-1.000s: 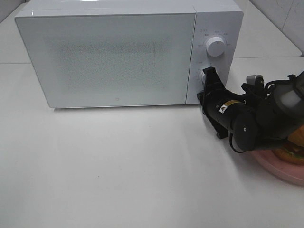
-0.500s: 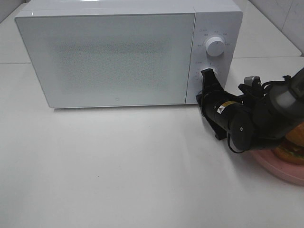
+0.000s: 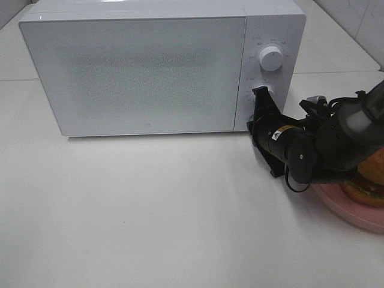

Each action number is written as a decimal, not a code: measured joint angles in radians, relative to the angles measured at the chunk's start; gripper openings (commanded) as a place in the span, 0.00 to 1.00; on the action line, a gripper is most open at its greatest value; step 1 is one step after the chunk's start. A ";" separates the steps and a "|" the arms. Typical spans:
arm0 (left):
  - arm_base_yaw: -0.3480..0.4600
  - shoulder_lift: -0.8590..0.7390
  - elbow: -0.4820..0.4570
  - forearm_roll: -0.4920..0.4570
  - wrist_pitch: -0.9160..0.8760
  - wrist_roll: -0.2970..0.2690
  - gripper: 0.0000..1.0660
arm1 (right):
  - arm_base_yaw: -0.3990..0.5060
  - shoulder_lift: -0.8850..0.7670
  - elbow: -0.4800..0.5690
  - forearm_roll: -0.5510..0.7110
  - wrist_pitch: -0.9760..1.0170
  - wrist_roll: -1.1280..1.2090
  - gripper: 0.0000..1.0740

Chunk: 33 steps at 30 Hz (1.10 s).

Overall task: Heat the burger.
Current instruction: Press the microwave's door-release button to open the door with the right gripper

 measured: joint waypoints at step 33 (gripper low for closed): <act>0.000 0.000 0.000 0.000 0.000 0.000 0.00 | -0.008 -0.068 0.046 0.003 -0.011 -0.027 0.00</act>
